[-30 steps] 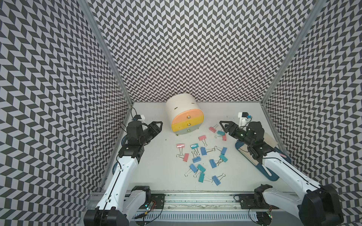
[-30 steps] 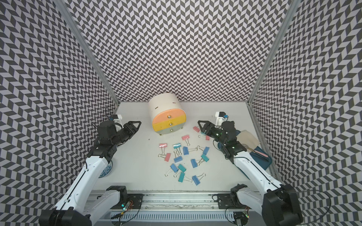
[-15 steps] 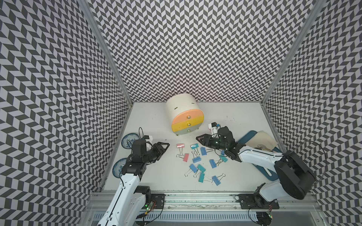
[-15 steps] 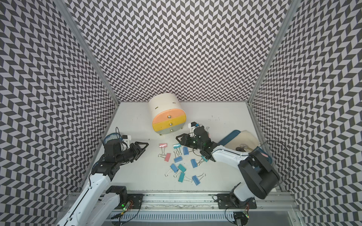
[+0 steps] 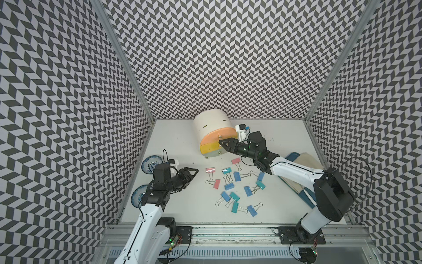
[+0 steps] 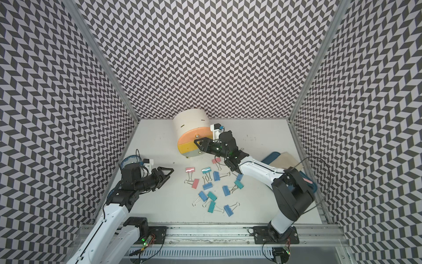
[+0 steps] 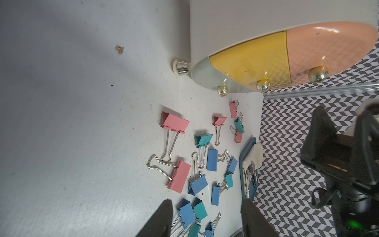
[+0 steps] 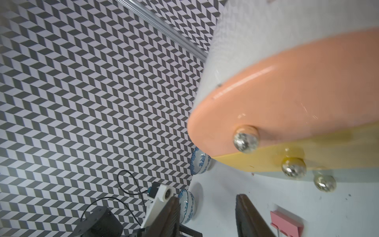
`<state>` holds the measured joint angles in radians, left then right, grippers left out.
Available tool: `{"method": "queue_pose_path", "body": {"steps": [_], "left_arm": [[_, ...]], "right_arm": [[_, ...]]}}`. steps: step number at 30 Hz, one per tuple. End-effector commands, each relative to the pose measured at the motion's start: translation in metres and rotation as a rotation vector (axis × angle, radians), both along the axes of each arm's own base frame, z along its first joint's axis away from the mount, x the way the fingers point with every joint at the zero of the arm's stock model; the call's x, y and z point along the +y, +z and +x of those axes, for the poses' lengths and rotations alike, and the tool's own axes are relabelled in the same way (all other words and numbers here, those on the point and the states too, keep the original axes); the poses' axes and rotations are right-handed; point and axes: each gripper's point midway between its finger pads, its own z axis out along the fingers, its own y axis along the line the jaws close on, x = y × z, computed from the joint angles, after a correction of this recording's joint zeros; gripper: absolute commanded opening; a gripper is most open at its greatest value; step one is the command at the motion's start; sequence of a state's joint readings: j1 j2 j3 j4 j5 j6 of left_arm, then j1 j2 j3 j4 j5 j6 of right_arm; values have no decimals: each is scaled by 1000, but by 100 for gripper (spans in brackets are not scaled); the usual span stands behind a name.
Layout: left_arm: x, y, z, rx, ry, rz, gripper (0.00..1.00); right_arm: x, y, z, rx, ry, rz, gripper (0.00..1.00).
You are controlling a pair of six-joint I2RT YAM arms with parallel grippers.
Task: Put the binder clips in the drawer according to color
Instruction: Open the drawer in the storage box.
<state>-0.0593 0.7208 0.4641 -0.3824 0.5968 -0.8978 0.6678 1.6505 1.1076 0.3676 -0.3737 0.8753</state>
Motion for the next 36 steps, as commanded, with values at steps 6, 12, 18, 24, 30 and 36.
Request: {"method": "queue_pose_path", "body": {"steps": [6,12,18,24,30,36], "left_arm": [[-1,19,9,-45,-15,18,57],[0,19,10,-41,-11,20,57],[1,20,11,-40,-7,28,58],[3,20,13,-39,-9,42,58],[4,18,15,-36,-11,51,58],[3,19,16,-37,-19,56,58]], "right_arm": [[9,-6,16,-1,-2,-25,48],[0,-10,28,15,-45,-36,48],[-3,-12,43,21,-69,-41,48],[-5,-16,51,27,-82,-44,46],[0,-16,55,32,-75,-34,44],[1,-19,58,46,-83,-26,41]]}}
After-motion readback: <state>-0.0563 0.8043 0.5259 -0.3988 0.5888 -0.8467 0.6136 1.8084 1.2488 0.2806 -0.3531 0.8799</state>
